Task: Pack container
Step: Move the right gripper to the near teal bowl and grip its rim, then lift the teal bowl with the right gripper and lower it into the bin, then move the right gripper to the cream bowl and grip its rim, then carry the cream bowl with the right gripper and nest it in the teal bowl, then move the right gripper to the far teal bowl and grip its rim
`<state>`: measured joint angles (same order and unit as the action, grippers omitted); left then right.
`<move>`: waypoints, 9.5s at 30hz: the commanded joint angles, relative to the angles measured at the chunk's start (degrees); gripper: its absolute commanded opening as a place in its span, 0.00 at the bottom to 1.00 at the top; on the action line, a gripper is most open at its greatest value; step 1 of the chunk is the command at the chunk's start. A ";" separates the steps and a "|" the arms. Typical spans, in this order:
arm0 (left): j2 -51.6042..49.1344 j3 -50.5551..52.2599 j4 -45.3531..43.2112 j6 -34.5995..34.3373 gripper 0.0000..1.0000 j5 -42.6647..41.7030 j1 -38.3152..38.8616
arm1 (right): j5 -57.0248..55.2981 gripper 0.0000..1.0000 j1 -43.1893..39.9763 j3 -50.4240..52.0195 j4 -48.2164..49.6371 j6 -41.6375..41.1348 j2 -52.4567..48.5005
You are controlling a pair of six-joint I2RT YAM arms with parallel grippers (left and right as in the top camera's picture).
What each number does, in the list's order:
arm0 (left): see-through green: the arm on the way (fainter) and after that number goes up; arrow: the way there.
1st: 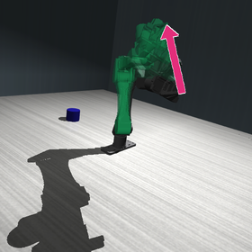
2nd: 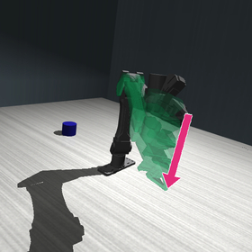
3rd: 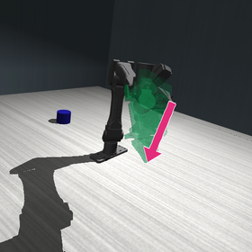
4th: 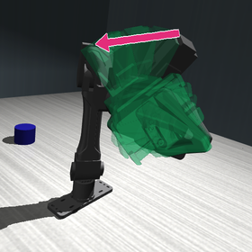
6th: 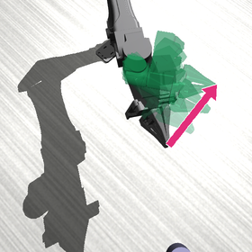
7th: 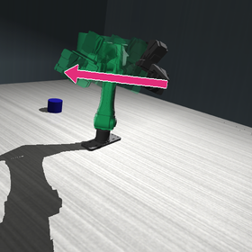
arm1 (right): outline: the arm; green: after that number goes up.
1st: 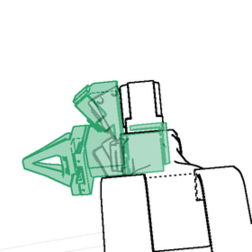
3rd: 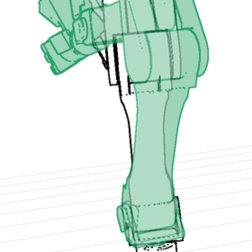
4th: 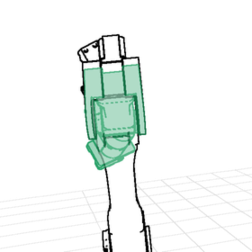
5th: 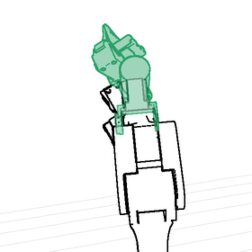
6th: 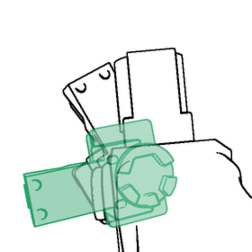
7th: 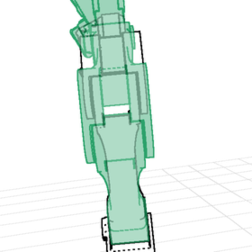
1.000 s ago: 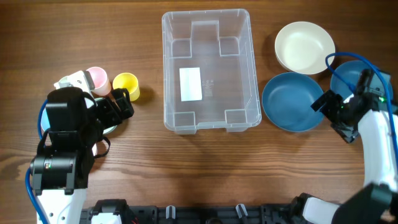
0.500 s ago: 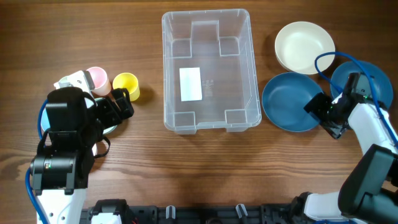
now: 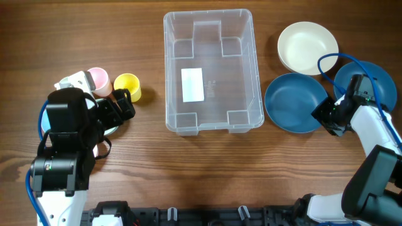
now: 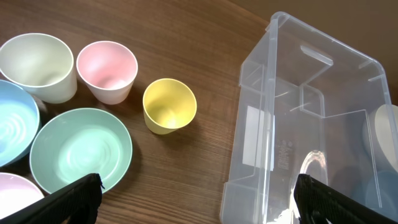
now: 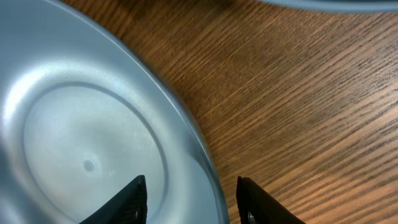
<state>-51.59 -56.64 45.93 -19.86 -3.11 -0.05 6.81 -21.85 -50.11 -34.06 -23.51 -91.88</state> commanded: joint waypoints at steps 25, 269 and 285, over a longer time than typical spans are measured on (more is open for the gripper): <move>-0.17 -0.96 -0.22 -0.11 1.00 -0.72 0.22 | -2.93 0.46 -0.20 4.02 5.95 -1.14 -1.57; -0.17 -0.96 2.56 -0.11 1.00 -0.72 0.22 | 2.89 1.00 -16.44 -12.41 -0.15 -20.13 -10.97; -0.17 -0.96 2.54 -0.11 1.00 -0.72 0.22 | 2.95 0.04 -16.41 -12.41 4.33 -20.13 -15.56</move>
<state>-51.77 -56.64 48.47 -19.86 -3.11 -0.05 8.97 -38.15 -63.07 -29.67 -44.10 -106.19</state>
